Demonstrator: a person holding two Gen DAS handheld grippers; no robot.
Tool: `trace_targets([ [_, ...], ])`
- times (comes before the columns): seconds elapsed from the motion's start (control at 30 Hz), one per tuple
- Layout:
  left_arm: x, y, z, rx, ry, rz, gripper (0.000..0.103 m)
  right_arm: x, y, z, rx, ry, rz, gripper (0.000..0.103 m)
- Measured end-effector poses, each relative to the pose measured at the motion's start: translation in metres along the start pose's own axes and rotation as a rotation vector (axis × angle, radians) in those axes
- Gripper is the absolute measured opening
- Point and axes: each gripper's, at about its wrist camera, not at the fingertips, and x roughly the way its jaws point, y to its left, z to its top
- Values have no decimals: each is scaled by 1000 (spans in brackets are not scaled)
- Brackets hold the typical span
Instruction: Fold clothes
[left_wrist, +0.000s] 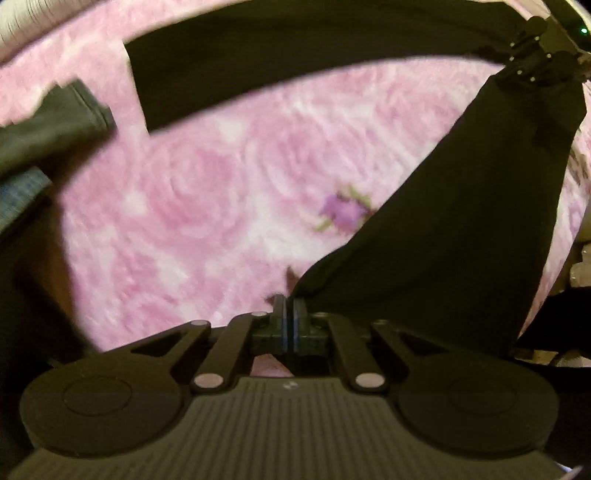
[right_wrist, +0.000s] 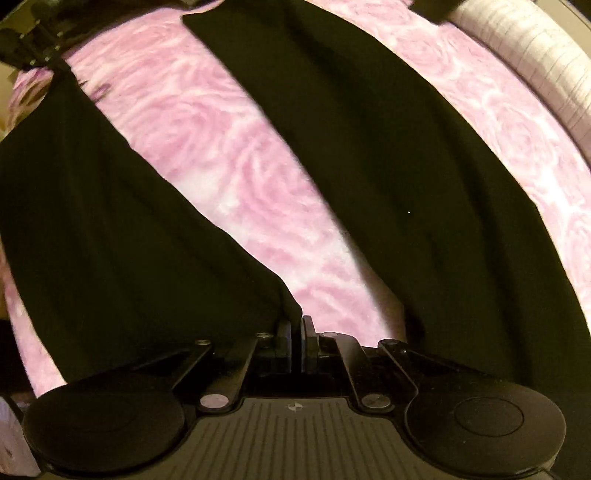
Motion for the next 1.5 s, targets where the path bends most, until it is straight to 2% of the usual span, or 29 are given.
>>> trace_targets([
  [0.07,8,2,0,-4,19,3,5,6,4,-1,-14,4,-12,7],
  [0.17,6,7,3,-23,35,28,23,-5,6,-10,34,-39,-56,37],
  [0.2,4,10,3,-24,33,41,29,-12,5,-15,67,-57,-55,42],
  [0.33,-16,23,7,-33,32,96,28,-26,-6,-44,218,-62,-91,47],
  [0.43,-21,23,22,25,8,155,31,-24,-23,-72,401,14,-100,49],
  [0.5,-23,23,33,67,-10,196,36,-28,-25,-75,424,11,-129,49],
  [0.63,1,-1,71,282,-71,324,42,-37,-26,-71,429,-24,-197,49],
  [0.7,23,-13,88,412,-83,396,43,-41,-27,-69,432,-42,-231,50],
  [0.8,56,-21,107,585,-75,457,43,-48,-28,-66,435,-69,-282,50],
  [0.9,76,-17,118,685,-69,498,40,-48,-29,-60,410,-85,-348,50],
  [0.97,86,-12,124,731,-64,518,35,-40,-29,-52,341,-80,-409,50],
  [1.0,89,-9,126,742,-49,523,21,-36,-29,-48,302,-77,-440,50],
  [1.03,93,-6,128,752,-34,529,3,-31,-29,-43,262,-73,-471,50],
  [1.1,96,-2,130,773,-17,532,1,-22,-28,-35,183,-65,-531,50],
  [1.23,76,-3,120,774,-20,513,0,1,-29,-25,94,-8,-482,50],
  [1.37,56,-13,97,747,-15,464,0,-3,-23,-28,116,-19,-451,50],
  [1.5,64,-16,90,724,19,438,0,1,-21,-28,148,-23,-455,50],
])
